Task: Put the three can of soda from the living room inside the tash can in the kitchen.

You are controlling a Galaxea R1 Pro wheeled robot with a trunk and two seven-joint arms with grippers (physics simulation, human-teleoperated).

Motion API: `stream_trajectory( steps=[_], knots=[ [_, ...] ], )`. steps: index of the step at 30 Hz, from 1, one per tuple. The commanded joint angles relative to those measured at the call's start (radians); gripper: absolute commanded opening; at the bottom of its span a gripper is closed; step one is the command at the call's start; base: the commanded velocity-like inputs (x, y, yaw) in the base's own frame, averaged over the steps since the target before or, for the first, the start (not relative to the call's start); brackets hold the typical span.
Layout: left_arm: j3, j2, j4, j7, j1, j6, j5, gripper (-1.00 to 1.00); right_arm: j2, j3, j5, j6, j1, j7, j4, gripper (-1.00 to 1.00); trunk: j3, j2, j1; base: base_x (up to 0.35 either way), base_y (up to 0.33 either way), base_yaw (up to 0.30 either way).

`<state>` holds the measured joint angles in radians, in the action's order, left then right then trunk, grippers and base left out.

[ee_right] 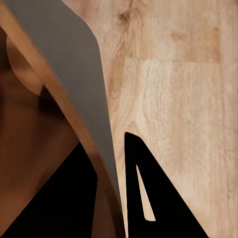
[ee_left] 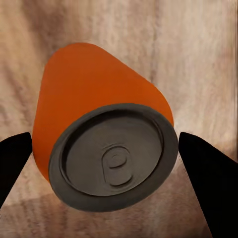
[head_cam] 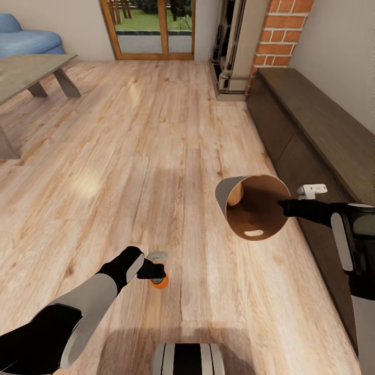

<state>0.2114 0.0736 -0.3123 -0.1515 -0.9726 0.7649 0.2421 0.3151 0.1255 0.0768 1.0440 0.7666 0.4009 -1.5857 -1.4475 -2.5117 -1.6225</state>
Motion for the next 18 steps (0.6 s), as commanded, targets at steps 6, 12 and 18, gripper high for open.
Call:
stream_trajectory(
  steps=[6, 12, 18],
  knots=[
    [0.0, -0.002, -0.002, -0.005, 0.0, -0.001, 0.0, -1.0, -0.004, -0.022, 0.024, 0.001, -0.01, 0.003, 0.001, -1.0, 0.023, 0.001, 0.003, 0.0, 0.0, 0.0],
    [0.001, -0.008, -0.041, -0.009, 0.0, 0.002, 0.0, -1.0, -0.025, -0.059, 0.024, -0.002, -0.035, 0.0, 0.001, -1.0, 0.047, 0.003, 0.005, 0.0, 0.0, 0.0],
    [0.001, -0.011, -0.122, -0.015, 0.0, 0.008, 0.004, -1.0, -0.043, -0.093, 0.024, 0.001, -0.045, -0.001, 0.002, -1.0, 0.07, 0.004, 0.008, 0.0, 0.0, 0.0]
  ],
)
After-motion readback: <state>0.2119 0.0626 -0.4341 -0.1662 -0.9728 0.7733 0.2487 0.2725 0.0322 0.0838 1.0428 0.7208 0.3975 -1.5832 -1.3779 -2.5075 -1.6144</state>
